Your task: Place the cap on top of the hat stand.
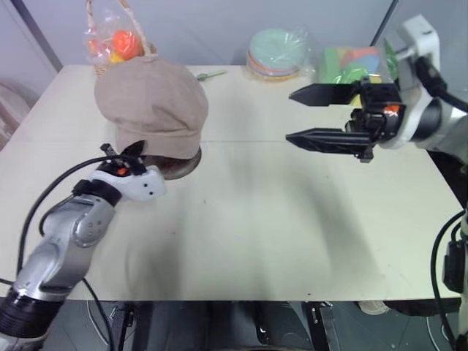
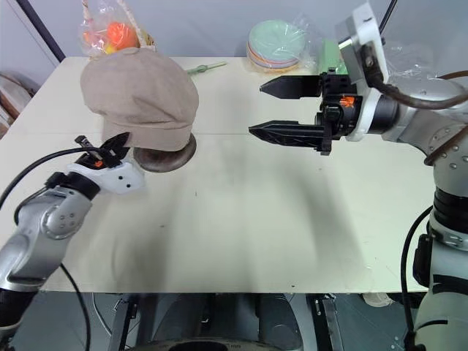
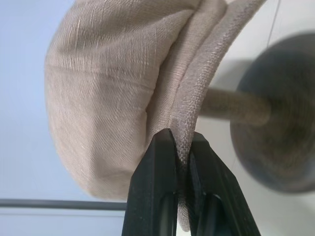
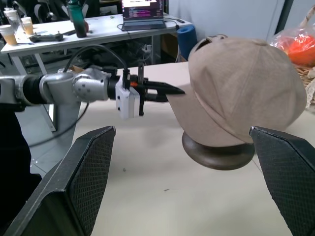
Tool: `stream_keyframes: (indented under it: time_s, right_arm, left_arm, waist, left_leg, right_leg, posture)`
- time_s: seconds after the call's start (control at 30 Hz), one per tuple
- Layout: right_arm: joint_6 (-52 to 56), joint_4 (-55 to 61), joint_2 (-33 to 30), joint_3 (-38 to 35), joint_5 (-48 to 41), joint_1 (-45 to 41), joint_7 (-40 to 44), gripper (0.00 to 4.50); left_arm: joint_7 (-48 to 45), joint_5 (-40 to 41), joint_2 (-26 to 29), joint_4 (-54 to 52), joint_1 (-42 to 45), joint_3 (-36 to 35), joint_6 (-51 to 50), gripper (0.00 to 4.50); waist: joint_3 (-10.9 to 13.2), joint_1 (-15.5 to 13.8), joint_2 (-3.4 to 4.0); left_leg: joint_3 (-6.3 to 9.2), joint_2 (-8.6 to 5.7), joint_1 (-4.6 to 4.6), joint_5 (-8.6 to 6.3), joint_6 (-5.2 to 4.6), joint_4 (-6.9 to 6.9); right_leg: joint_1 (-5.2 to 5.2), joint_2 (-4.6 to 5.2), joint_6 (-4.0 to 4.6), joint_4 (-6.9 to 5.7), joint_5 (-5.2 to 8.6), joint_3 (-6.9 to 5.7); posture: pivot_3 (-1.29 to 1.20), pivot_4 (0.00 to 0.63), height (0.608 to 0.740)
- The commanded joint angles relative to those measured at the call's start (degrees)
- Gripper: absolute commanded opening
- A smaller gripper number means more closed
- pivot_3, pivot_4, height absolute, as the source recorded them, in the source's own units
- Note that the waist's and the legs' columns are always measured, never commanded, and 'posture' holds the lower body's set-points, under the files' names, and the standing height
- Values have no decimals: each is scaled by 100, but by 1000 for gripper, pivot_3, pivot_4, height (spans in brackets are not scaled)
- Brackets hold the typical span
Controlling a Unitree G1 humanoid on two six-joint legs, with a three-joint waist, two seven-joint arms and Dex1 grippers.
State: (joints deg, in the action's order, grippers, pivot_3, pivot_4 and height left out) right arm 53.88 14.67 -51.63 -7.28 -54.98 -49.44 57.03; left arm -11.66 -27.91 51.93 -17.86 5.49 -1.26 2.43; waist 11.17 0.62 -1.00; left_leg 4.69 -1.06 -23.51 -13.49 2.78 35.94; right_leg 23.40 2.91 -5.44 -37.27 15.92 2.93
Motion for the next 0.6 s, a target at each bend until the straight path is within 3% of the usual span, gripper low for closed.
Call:
stream_keyframes:
  time_s: [0.03, 0.2, 0.4, 0.5, 0.6]
  right_arm:
    - [-226, 120, -39, -150, 112, -53, 53, 4500]
    - [-401, 78, -42, -41, 369, -38, 135, 4500]
    - [-367, 59, -72, -48, 455, -42, 150, 4500]
    - [-399, 69, -86, -14, 561, -5, 163, 4500]
    - [-386, 77, -66, -15, 591, 13, 182, 4500]
  left_arm:
    - [28, 640, 534, 941, 32, -628, 1762, 116]
    - [-67, 1015, 809, 2244, 486, -604, 3254, 116]
    - [-278, 1075, 515, 2456, 718, -462, 3385, 116]
    - [-444, 1183, 374, 2302, 548, -487, 3346, 996]
    - [-536, 1244, 289, 2160, 383, -604, 3296, 2434]
  waist:
    - [0, 2, 3]
    - [-1, 4, 7]
    - [-1, 16, 7]
    - [-1, 26, 7]
    - [-1, 30, 7]
  left_leg:
    - [0, 1, 1, 0, 0, 0]
    - [-5, -1, 1, 0, 0, -4]
    - [-9, -4, -2, -1, -2, -2]
    - [-10, -3, -2, -1, -2, -1]
    - [-12, -1, -2, -1, -2, 0]
  right_leg:
    - [0, 1, 0, 0, 0, -1]
    - [1, 5, 2, 2, 0, 0]
    - [2, 2, -1, 2, -1, 0]
    - [2, -6, -2, -2, -1, -1]
    - [3, -9, -2, -4, -2, 0]
  posture:
    - [0, 150, 740]
    - [0, 150, 740]
    - [0, 150, 740]
    - [0, 150, 740]
    - [0, 150, 740]
